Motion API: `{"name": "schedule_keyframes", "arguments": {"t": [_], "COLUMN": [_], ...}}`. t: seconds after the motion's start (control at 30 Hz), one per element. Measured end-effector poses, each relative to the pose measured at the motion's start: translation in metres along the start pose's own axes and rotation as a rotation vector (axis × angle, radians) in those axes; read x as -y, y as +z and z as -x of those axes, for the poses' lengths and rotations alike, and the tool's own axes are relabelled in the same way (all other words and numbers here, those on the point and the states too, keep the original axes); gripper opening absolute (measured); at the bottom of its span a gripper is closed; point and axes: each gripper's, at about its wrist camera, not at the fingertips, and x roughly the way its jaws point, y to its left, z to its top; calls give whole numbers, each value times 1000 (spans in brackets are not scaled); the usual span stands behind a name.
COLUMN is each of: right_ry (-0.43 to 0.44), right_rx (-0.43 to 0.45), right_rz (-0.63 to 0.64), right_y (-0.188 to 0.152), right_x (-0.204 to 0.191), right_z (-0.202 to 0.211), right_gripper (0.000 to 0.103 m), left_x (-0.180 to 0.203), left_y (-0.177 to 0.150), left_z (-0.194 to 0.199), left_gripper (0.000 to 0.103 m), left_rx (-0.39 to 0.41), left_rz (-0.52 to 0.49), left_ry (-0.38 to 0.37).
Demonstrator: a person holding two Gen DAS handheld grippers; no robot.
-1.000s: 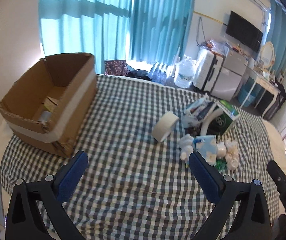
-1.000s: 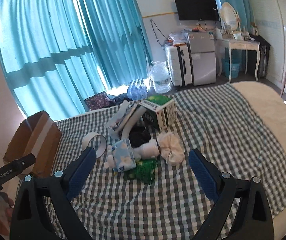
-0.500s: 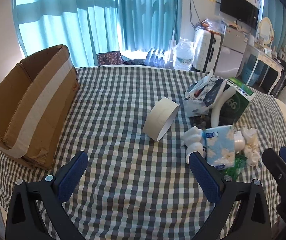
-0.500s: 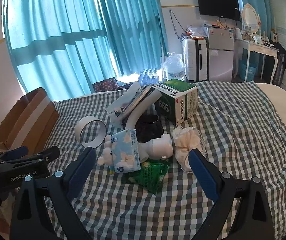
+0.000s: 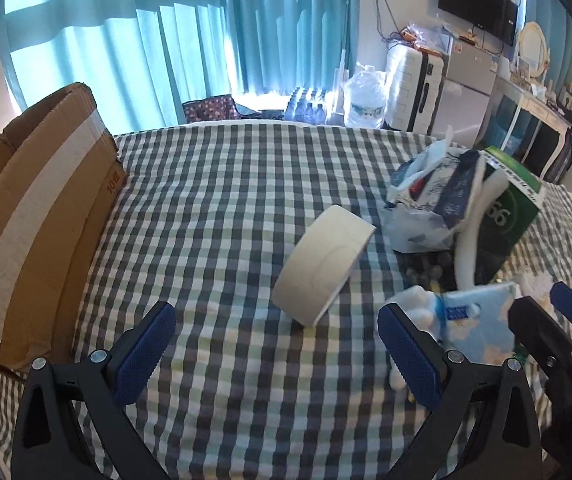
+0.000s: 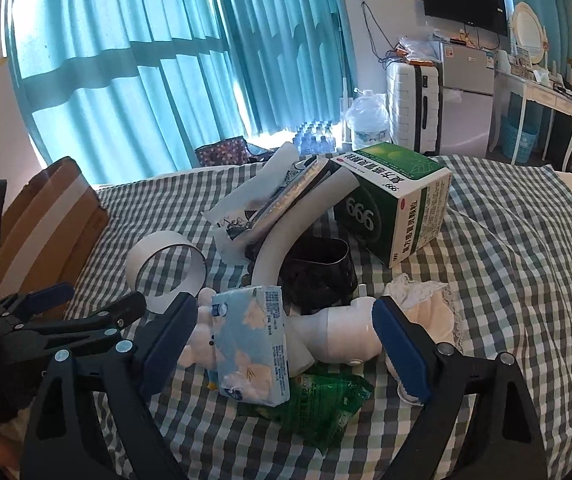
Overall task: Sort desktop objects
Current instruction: 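Move both tools back over the pile of items, then grasp the beige tape roll with the left tool while the right tool grasps the tissue pack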
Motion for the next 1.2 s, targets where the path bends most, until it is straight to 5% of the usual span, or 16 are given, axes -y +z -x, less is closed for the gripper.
{"name": "schedule_keyframes", "arguments": {"t": [0.2,0.47,0.57,0.63,0.7,0.87,0.93,1.2], "right_ry": [19,51,92,124,143,181,189,181], "right_rx": [-19,-95,-111,-110,-112,-104,-97,-86], "right_rz": [2,20,-19,-48,-71,-118,-125,-116], "right_y": [3,-5,-8,-8,-9,-8,-7,-7], "right_x": [-3,-9,-4,-1,2,11,13,6], "right_z": [-18,-34,-35,-32,-31,-25,-21,-12], "right_gripper": [88,57,47,38,36,23,22,20], "left_x": [-2,-3,5,8,8,1,-2,-12], "left_y": [1,5,7,5,3,-3,-3,1], "left_z": [-19,-23,-23,-25,-28,-20,-15,7], "left_gripper": [103,98,70,38,25,20,6,4], "left_rx": [-15,-6,-12,-34,-60,-34,-22,14], "left_rz": [9,34,-20,-50,-60,-54,-53,-57], "left_ry": [39,-44,-1,10,11,9,11,18]}}
